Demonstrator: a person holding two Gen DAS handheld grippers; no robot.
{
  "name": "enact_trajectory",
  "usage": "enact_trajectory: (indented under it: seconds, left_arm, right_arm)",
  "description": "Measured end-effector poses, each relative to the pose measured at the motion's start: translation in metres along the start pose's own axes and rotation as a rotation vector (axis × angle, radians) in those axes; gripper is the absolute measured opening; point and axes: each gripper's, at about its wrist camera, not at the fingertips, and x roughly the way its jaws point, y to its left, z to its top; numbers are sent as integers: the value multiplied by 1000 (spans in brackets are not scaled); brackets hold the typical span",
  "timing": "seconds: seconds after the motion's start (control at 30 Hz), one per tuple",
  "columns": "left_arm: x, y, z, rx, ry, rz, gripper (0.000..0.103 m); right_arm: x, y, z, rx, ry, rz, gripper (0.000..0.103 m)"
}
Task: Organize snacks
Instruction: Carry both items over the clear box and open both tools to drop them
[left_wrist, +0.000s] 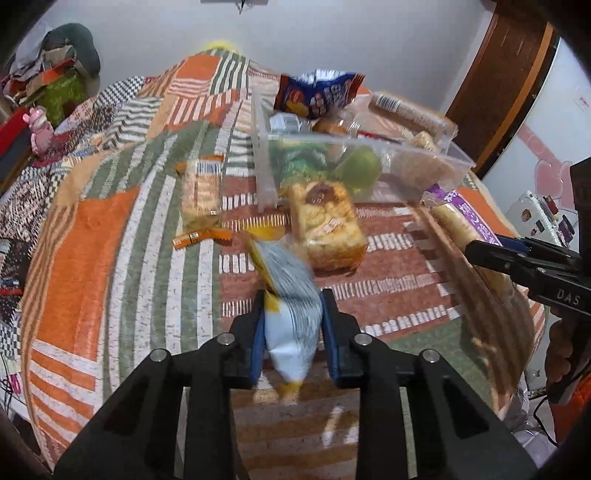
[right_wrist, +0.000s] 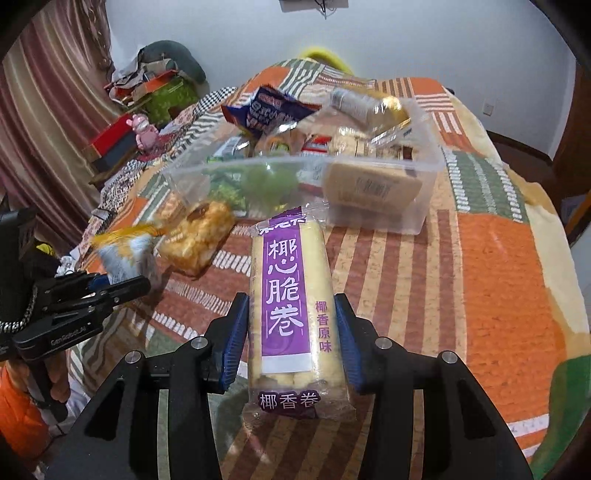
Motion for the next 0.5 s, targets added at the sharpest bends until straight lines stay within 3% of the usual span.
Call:
enact_trajectory:
  seconds: [0.5]
  left_arm:
    - [-33,-19,53,50,-155,-20,26]
  right_arm:
    - [-15,0,40,4,-112,-7,42]
